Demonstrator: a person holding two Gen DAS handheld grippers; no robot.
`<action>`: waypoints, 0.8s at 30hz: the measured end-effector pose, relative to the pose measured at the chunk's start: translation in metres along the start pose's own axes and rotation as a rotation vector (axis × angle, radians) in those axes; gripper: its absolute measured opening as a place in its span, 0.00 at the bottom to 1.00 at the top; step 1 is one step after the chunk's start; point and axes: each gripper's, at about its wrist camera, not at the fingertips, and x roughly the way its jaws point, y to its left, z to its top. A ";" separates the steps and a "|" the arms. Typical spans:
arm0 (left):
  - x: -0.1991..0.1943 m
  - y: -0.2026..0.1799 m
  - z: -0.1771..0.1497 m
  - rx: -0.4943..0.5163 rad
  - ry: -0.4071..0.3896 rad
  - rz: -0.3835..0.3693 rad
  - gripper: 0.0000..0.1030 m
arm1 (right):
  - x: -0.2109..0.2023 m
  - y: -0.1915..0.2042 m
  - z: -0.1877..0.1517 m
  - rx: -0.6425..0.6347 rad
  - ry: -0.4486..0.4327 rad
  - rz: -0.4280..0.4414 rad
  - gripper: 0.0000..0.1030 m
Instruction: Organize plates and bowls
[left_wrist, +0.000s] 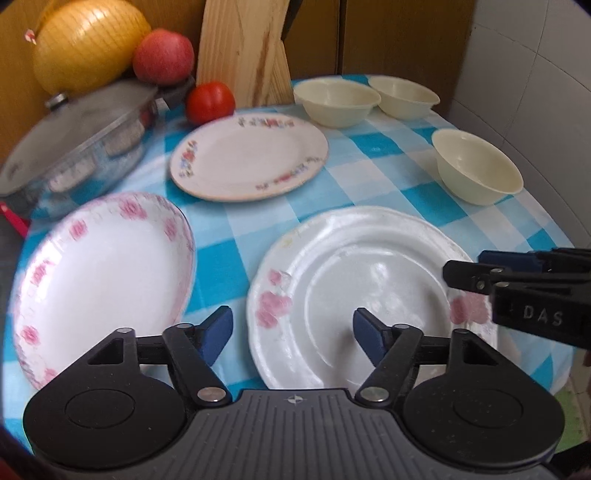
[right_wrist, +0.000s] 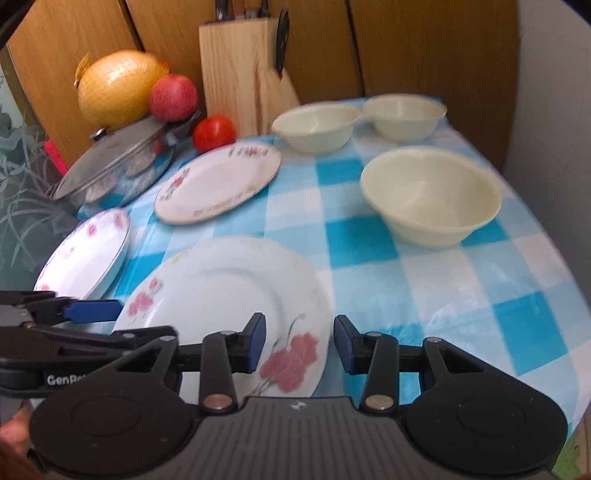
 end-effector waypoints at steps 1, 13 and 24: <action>-0.002 0.000 0.001 0.003 -0.013 0.013 0.82 | -0.002 0.001 0.002 -0.008 -0.016 -0.006 0.38; -0.003 0.013 0.030 -0.043 -0.064 0.043 0.85 | 0.002 0.019 0.024 -0.005 -0.077 0.001 0.42; 0.019 0.031 0.059 -0.065 -0.066 0.104 0.85 | 0.020 0.024 0.060 0.017 -0.145 -0.008 0.46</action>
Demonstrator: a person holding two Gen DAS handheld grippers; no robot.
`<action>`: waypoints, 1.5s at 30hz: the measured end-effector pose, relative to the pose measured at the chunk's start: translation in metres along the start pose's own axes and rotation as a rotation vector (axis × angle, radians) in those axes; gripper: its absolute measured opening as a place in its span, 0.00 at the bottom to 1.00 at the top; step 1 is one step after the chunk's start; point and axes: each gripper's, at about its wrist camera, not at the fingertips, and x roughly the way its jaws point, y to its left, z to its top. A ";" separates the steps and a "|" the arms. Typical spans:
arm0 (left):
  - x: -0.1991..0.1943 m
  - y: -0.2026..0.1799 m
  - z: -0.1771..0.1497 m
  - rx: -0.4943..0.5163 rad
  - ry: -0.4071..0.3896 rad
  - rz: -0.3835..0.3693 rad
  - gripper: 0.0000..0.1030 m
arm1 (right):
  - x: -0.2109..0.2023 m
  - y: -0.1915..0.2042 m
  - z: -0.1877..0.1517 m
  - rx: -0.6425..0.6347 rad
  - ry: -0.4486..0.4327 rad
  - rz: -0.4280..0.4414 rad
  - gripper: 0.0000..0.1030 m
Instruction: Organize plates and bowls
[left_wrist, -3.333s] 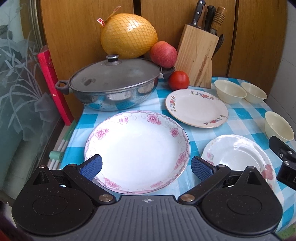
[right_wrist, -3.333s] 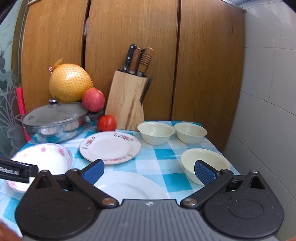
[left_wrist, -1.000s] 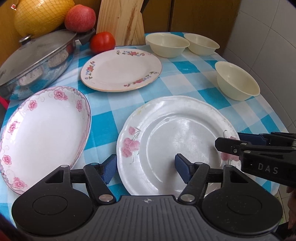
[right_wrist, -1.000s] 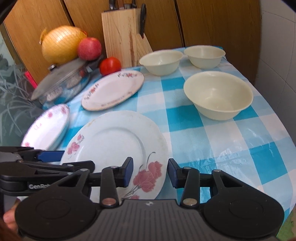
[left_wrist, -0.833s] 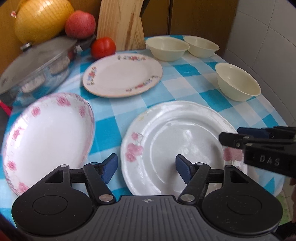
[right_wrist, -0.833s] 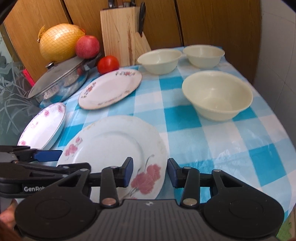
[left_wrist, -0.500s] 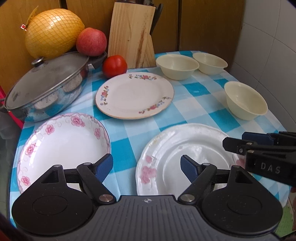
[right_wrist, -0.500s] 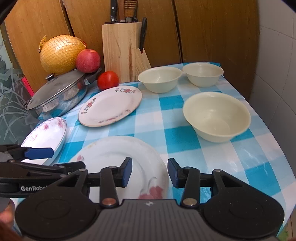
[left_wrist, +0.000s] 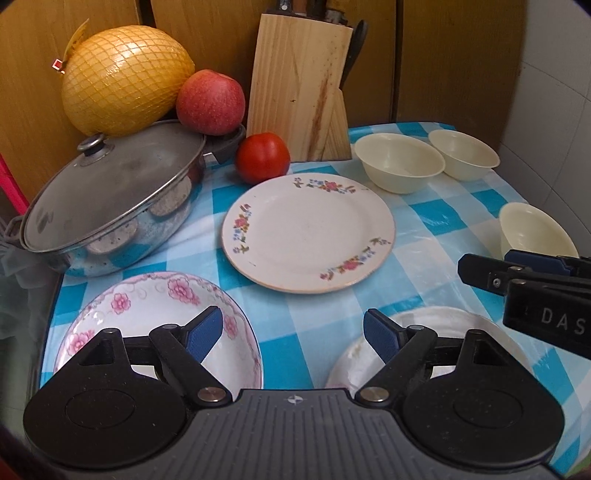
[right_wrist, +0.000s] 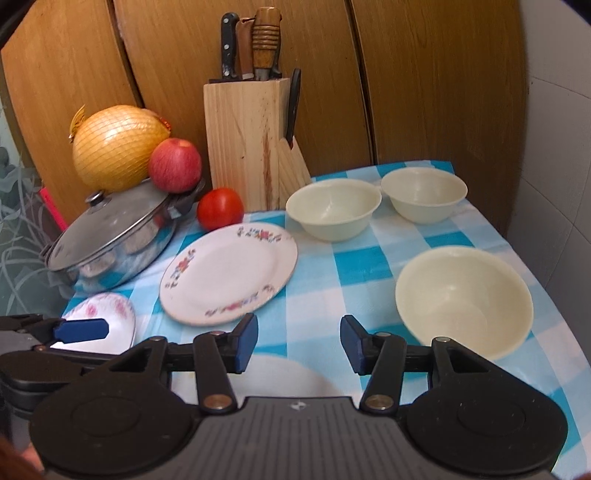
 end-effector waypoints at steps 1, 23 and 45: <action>0.002 0.001 0.002 -0.002 0.002 0.002 0.85 | 0.002 0.000 0.003 0.002 -0.005 -0.001 0.46; 0.061 0.004 0.031 0.021 0.064 0.014 0.88 | 0.069 -0.002 0.028 0.033 0.021 -0.034 0.46; 0.118 0.037 0.063 -0.146 0.128 -0.071 0.90 | 0.126 -0.013 0.044 0.223 0.109 0.046 0.41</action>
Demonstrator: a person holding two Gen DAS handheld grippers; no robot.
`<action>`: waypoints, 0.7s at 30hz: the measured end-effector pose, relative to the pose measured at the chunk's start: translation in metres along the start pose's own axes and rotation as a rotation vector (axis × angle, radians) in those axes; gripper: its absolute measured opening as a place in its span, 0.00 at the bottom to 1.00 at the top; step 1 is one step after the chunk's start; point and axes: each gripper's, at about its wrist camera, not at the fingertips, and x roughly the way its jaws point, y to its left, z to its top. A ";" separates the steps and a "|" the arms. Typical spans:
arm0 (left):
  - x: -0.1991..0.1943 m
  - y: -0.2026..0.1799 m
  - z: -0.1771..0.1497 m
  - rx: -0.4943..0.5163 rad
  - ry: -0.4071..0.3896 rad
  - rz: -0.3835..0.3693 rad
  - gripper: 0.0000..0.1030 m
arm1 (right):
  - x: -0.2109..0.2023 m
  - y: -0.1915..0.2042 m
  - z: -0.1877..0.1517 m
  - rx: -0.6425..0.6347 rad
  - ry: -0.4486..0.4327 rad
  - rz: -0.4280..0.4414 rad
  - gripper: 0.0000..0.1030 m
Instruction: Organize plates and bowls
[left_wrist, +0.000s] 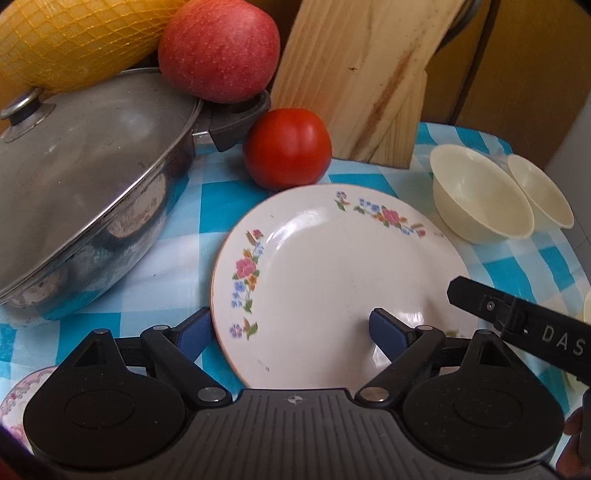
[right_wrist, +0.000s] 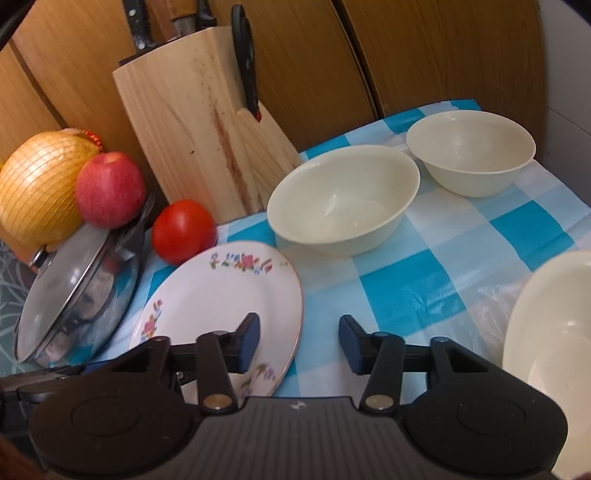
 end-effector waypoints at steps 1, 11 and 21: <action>0.001 0.000 0.002 0.006 -0.002 0.002 0.89 | 0.001 0.000 0.001 0.002 -0.001 0.003 0.40; -0.020 -0.016 -0.018 0.070 0.012 -0.057 0.81 | -0.012 -0.008 -0.002 -0.012 0.057 0.003 0.26; -0.014 -0.024 -0.016 0.076 -0.019 -0.056 0.80 | -0.028 -0.025 -0.015 -0.001 0.064 0.021 0.30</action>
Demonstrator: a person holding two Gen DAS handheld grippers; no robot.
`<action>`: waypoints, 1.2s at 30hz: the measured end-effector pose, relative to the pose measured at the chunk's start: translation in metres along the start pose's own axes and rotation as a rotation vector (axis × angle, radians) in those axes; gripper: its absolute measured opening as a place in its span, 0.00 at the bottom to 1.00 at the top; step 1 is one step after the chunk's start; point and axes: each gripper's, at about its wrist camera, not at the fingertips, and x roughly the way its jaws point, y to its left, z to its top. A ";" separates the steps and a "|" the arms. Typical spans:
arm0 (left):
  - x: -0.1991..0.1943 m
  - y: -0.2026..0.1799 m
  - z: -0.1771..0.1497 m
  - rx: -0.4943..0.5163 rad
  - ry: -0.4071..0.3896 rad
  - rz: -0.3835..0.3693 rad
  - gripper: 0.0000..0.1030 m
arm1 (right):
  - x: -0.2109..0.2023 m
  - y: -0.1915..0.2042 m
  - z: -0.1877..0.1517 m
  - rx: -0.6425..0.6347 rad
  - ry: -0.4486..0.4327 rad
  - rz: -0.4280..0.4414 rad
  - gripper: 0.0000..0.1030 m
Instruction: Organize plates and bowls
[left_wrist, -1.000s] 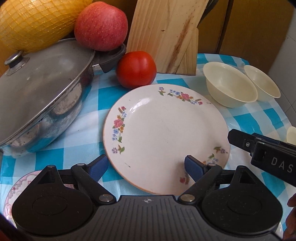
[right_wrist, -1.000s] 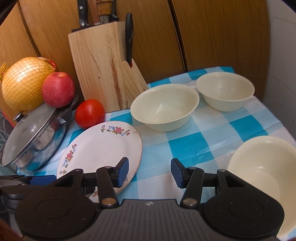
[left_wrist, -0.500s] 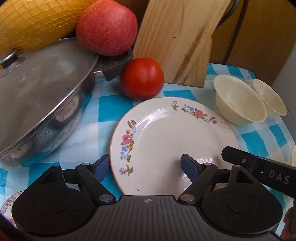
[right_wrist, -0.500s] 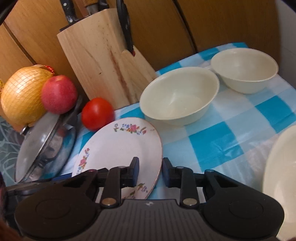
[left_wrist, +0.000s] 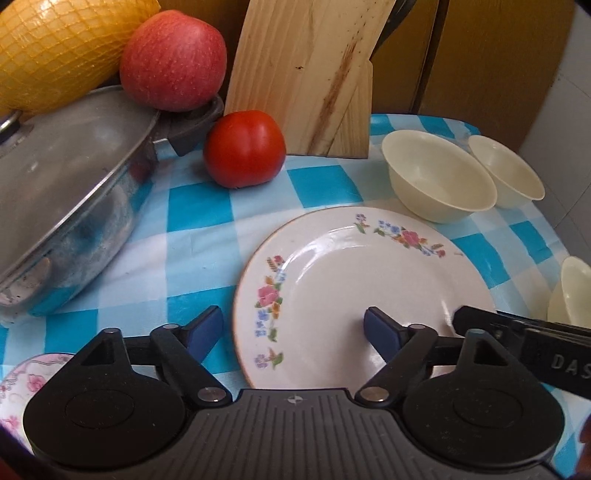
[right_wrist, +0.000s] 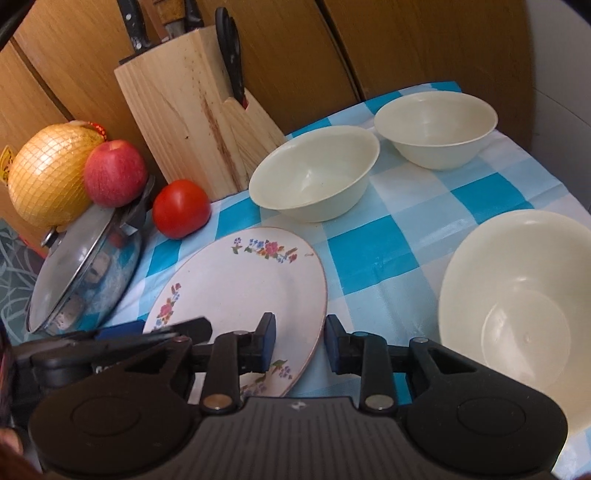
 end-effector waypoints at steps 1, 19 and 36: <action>0.000 -0.003 0.001 0.003 0.001 0.012 0.80 | 0.002 0.003 0.000 -0.013 -0.008 -0.003 0.30; -0.030 -0.004 -0.004 0.010 -0.053 0.015 0.74 | -0.017 0.012 -0.001 -0.052 -0.059 -0.026 0.25; -0.083 -0.022 -0.051 0.024 -0.061 -0.030 0.74 | -0.085 0.004 -0.041 -0.072 -0.069 -0.015 0.25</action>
